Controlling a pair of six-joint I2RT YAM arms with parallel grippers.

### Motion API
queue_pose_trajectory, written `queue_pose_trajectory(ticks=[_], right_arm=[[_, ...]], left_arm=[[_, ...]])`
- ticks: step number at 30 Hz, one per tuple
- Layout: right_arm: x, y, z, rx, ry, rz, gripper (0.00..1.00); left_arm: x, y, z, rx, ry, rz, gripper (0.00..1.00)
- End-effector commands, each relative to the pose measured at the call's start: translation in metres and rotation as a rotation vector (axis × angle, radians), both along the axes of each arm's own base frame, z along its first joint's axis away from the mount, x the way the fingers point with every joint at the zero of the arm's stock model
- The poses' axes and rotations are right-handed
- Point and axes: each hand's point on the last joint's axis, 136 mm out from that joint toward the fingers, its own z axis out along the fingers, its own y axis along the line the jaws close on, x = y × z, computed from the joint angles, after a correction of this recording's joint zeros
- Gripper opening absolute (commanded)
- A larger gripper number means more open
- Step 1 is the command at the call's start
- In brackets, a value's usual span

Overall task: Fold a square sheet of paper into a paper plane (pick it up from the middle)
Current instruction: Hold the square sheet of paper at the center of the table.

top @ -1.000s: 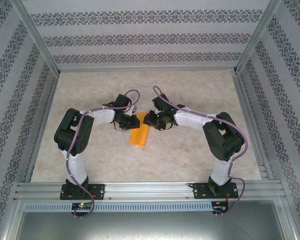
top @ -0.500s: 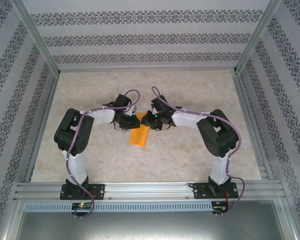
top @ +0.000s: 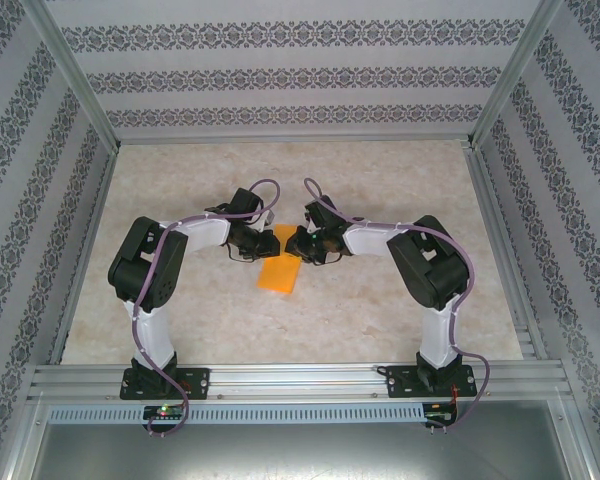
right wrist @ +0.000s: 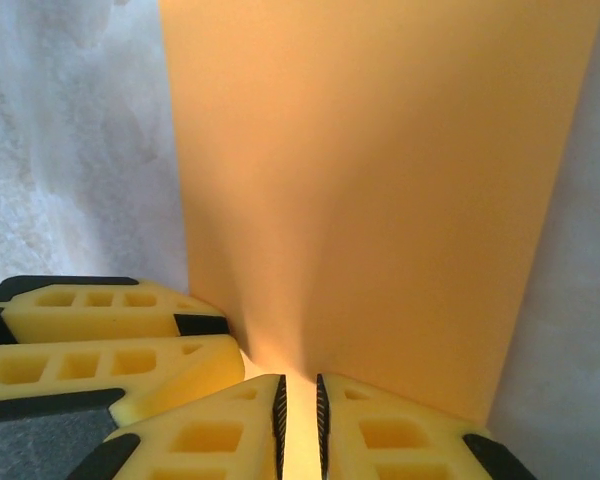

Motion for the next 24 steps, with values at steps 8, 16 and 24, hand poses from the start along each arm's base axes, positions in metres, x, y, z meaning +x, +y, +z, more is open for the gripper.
queue_pose_trajectory(ticks=[8,16,24], right_arm=[[-0.005,-0.003,-0.021,-0.004,0.038,0.003,0.18],[-0.014,-0.011,-0.03,-0.05,0.06,0.028,0.17],[-0.022,-0.021,-0.036,-0.112,0.074,0.055,0.15]], left_arm=[[-0.011,0.01,-0.005,0.077,0.042,0.007,0.24],[-0.005,0.005,0.022,0.039,-0.006,0.005,0.25],[0.0,-0.008,0.048,-0.047,-0.054,-0.014,0.24]])
